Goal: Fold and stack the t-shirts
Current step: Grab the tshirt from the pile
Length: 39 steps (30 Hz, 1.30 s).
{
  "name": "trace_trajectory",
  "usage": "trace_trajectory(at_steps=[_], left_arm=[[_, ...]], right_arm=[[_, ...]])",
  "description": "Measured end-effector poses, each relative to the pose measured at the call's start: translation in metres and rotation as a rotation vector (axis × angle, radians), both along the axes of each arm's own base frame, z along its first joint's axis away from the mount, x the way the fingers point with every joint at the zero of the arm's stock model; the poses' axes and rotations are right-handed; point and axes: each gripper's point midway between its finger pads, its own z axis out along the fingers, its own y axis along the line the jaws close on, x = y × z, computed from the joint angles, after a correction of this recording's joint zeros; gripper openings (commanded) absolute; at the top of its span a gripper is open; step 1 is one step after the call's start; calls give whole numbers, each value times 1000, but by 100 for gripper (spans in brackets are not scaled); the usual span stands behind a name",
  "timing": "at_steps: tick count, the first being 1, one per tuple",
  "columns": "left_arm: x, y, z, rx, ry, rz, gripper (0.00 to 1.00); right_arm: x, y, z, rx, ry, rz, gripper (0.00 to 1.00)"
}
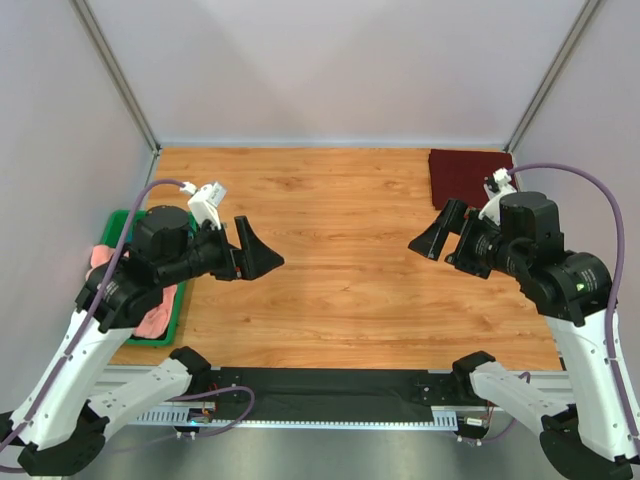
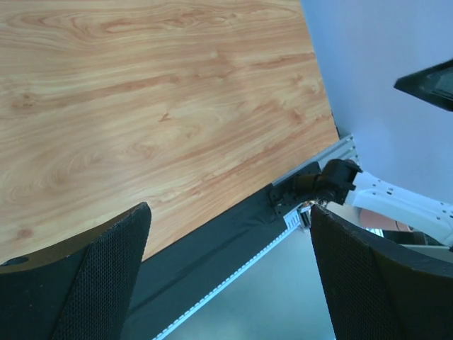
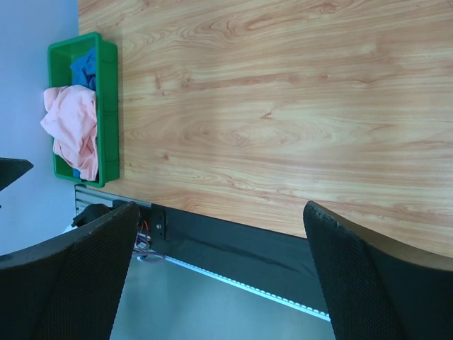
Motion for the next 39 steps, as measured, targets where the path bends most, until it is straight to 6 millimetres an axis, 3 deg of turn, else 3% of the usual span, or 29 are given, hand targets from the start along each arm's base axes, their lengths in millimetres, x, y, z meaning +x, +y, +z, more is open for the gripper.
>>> trace_trajectory(at_steps=[4, 7, 9, 11, 14, 17, 20, 25, 29, 31, 32, 34, 35, 38, 39], left_arm=[[13, 12, -8, 49, 13, 102, 99], [29, 36, -24, 144, 57, 266, 96], [45, 64, -33, 216, 105, 419, 94], [64, 104, -46, 288, 166, 624, 93], [76, 166, -76, 406, 282, 904, 88], [63, 224, -115, 511, 410, 1146, 87], [38, 266, -151, 603, 550, 1323, 88], [14, 300, -195, 711, 743, 1476, 90], [1, 310, -234, 716, 854, 1524, 86], [-2, 307, -253, 714, 897, 1511, 73], [-2, 305, -262, 709, 920, 1498, 59], [0, 299, -277, 694, 959, 1466, 42], [3, 297, -282, 683, 974, 1447, 25], [17, 293, -284, 638, 966, 1403, 0], [22, 292, -278, 624, 957, 1389, 0]], right_arm=[[1, -1, -2, -1, 7, -14, 100], [0, -3, -4, -5, 10, -20, 100], [-2, -4, -4, -5, 9, -21, 100], [-5, -5, -5, -3, 4, -20, 100], [-12, -6, -6, 4, -4, -14, 100], [-21, -7, -12, 10, -3, -4, 100], [-30, -8, -18, 16, -1, 11, 100], [-39, -9, -23, 10, 9, 36, 100], [-43, -9, -26, -4, 33, 51, 100], [-43, -8, -22, -4, 42, 58, 100], [-43, -7, -18, 0, 41, 63, 100], [-42, -4, -9, 13, 31, 74, 100], [-41, -2, -4, 22, 22, 81, 100], [-42, 1, 9, 45, -3, 100, 100], [-43, 2, 12, 51, -10, 104, 100]])
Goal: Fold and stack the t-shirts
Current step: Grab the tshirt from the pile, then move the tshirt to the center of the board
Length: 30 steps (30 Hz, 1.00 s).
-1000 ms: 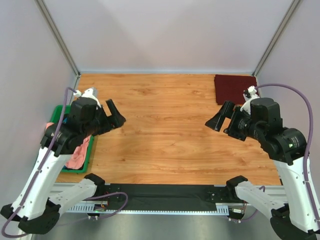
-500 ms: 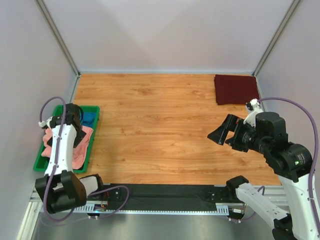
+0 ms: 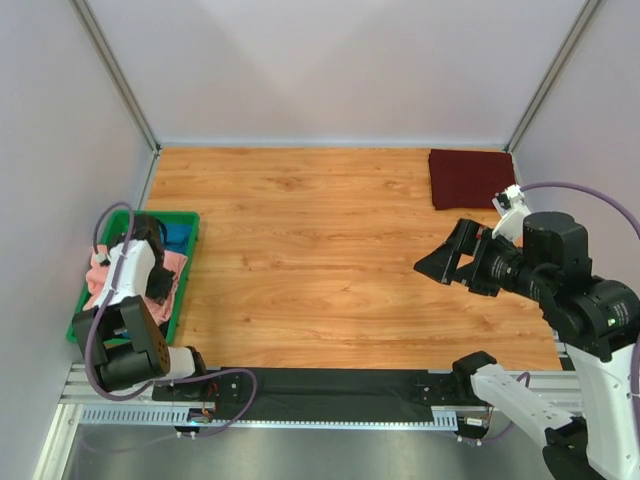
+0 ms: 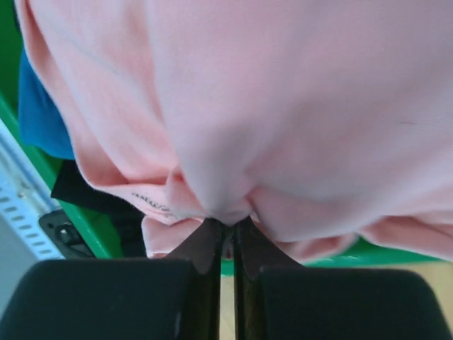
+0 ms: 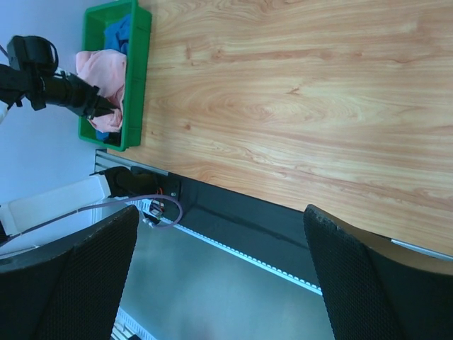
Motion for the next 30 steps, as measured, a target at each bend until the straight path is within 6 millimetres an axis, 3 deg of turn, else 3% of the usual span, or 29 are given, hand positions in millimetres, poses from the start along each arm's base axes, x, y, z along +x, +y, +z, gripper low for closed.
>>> trace_trajectory(at_steps=[2, 5, 7, 10, 14, 16, 18, 21, 22, 23, 25, 27, 29, 30], left_arm=[[18, 2, 19, 3, -57, -21, 0], [61, 8, 80, 64, -220, -73, 0], [94, 7, 142, 123, -392, -133, 4], [122, -11, 228, 162, -627, -233, 1], [140, -61, 307, 105, -864, -395, 0], [149, -105, 336, 18, -967, -526, 0], [154, -161, 352, -108, -1040, -691, 0], [146, -244, 349, -307, -1058, -925, 3], [139, -269, 339, -369, -1035, -994, 7], [132, -289, 325, -416, -1005, -1048, 19], [107, -325, 275, -515, -888, -1152, 31], [76, -345, 208, -602, -721, -1204, 43], [48, -338, 137, -641, -530, -1185, 60], [37, -331, 113, -641, -456, -1168, 64]], right_arm=[[-2, 1, 4, 8, -8, 6, 100], [-3, 2, 5, 19, -5, 12, 100], [-3, 3, 5, 26, 2, 10, 100], [-1, 4, 8, 34, 6, 1, 100], [3, 5, 18, 51, -21, -7, 100], [5, 5, 26, 59, -48, -12, 100], [8, 4, 31, 62, -70, -25, 100], [12, 1, 31, 51, -78, -51, 100], [14, -1, 30, 44, -76, -60, 99], [16, -2, 28, 37, -72, -69, 99], [19, -3, 21, 19, -53, -82, 99], [22, -4, 7, -5, -10, -90, 99], [24, -4, -9, -30, 42, -92, 99], [25, -3, -18, -43, 72, -91, 99]])
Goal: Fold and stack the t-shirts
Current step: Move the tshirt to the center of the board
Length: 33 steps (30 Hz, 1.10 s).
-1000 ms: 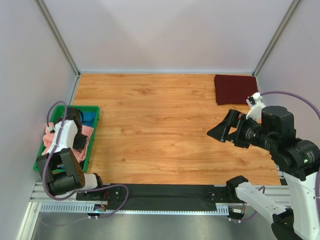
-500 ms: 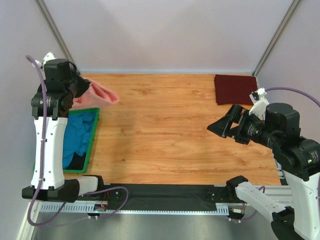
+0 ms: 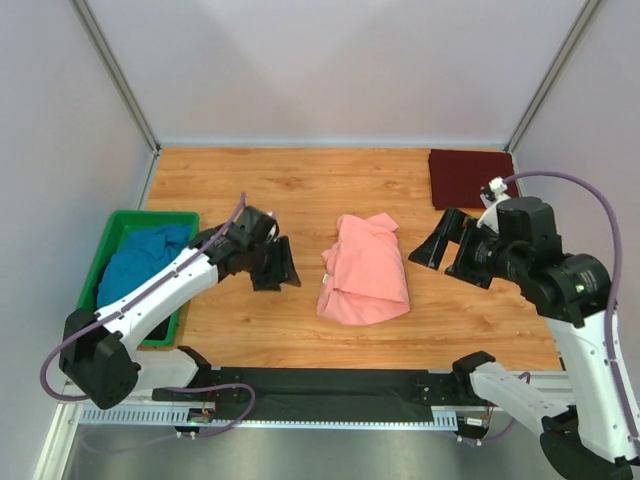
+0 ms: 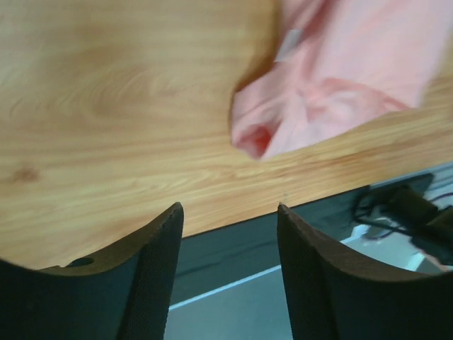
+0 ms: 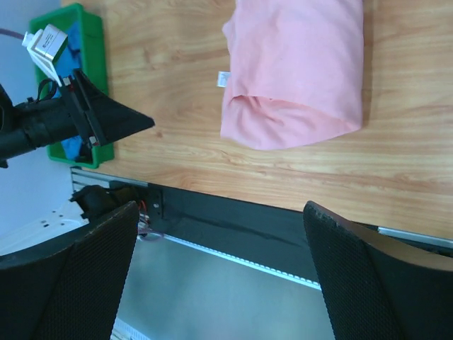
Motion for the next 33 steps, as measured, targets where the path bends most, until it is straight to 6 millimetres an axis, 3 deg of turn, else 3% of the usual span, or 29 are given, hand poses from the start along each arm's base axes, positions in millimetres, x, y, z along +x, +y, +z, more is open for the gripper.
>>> trace_trajectory(at_steps=[2, 5, 8, 11, 14, 19, 20, 22, 23, 24, 26, 27, 30, 33], left_arm=[[-22, 18, -37, 80, 110, 11, 73], [-26, 23, -40, 87, 112, 23, 74], [-12, 7, -27, 1, 37, 9, 73], [2, -16, -36, -57, 50, -19, 72], [8, -37, -73, -40, 127, -57, 72], [-15, -65, -128, 25, 255, -153, 73], [-19, -71, -134, 32, 269, -173, 73], [-23, -84, -143, 36, 299, -199, 58], [-22, -93, -143, 29, 300, -210, 29], [-20, -98, -143, 28, 297, -211, 16], [-16, -105, -144, 38, 289, -224, 0], [-14, -106, -142, 53, 284, -223, 0], [2, -100, -119, 116, 251, -194, 0], [36, -96, -57, 115, 134, -134, 0]], right_arm=[[3, 1, -17, -27, 52, 6, 98], [12, 0, -51, -86, 116, 15, 94], [30, 0, -95, -175, 195, 29, 87], [53, 6, -141, -234, 267, 59, 81], [66, 11, -193, -270, 350, 88, 78], [73, 11, -254, -330, 464, 113, 80], [74, 11, -261, -338, 472, 116, 80], [76, 10, -271, -350, 470, 118, 76], [77, 9, -272, -355, 466, 118, 70], [79, 9, -273, -359, 458, 120, 55], [86, 9, -276, -368, 438, 123, 39], [89, 9, -278, -378, 439, 122, 25], [101, 5, -283, -420, 445, 119, 0], [130, 4, -259, -436, 418, 84, 0]])
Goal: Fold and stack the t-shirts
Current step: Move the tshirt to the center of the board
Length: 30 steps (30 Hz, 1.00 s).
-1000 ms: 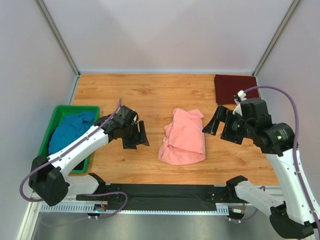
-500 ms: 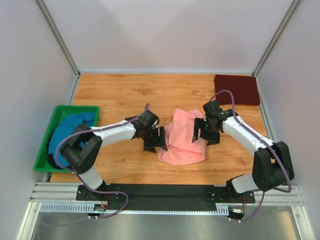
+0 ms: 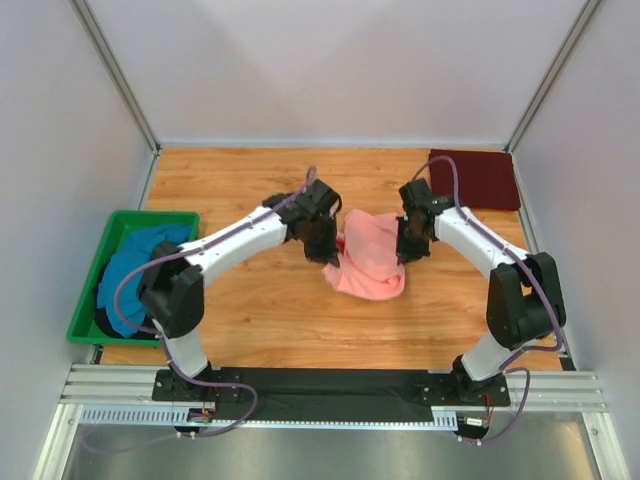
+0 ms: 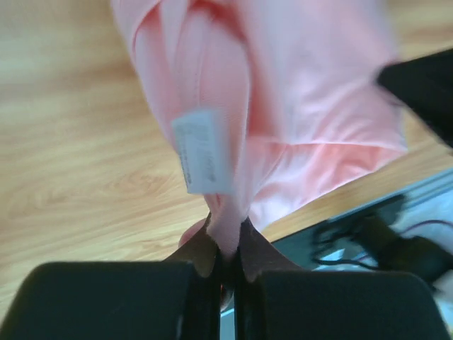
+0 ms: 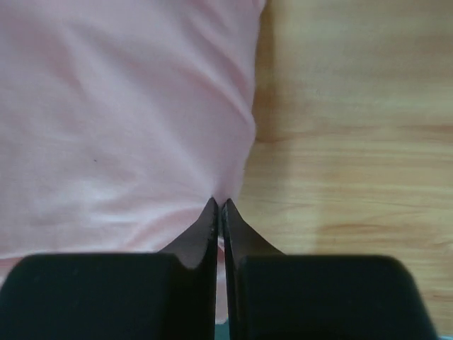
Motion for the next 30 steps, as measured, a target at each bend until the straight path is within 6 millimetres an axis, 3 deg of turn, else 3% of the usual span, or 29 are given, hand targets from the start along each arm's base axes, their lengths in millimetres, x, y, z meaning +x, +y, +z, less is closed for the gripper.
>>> trace_trajectory(at_steps=[1, 2, 4, 5, 6, 7, 9, 10, 11, 12, 15, 17, 18, 21, 22, 23, 26, 30], left_arm=[[11, -1, 26, -22, -52, 15, 0], [25, -4, 65, -72, -130, 32, 0], [47, -11, 155, -219, -300, 59, 0], [48, -12, 198, -298, -379, 63, 0], [42, -9, 237, -374, -444, 57, 0], [34, -5, 261, -422, -483, 50, 0], [7, 6, 291, -488, -528, 24, 0], [-4, 11, 289, -498, -531, 14, 0], [-15, 16, 275, -483, -504, 4, 0], [-27, 22, 253, -460, -471, -4, 0], [-52, 49, 160, -295, -313, 18, 0], [-72, 75, 76, -127, -160, 47, 0], [-85, 89, 42, -50, -89, 58, 0], [-120, 127, -18, 106, 56, 90, 7], [-128, 136, -27, 134, 83, 100, 13], [-135, 143, -32, 152, 101, 109, 31], [-139, 150, -29, 165, 100, 138, 58], [-123, 144, -4, 134, 30, 153, 67]], right_arm=[[12, 0, 15, 3, -30, -10, 0], [31, 2, 40, 14, -93, -23, 0], [56, 4, 89, 43, -222, -46, 0], [63, 4, 119, 65, -295, -62, 0], [63, 4, 139, 85, -339, -73, 0], [58, 3, 159, 112, -384, -91, 0], [31, 1, 181, 178, -432, -126, 0], [13, 3, 183, 226, -436, -132, 2], [-5, 3, 171, 262, -408, -144, 7], [-18, 4, 161, 297, -397, -152, 19], [-69, 0, 91, 304, -205, -206, 35], [-90, -5, 55, 256, -66, -228, 41], [-95, -7, 45, 234, -21, -230, 46], [-97, -9, 45, 215, -1, -220, 54], [-96, -9, 48, 215, -12, -215, 54], [-93, -8, 52, 217, -26, -210, 55], [-88, -7, 57, 223, -46, -208, 55], [-88, -3, 51, 238, -27, -202, 56]])
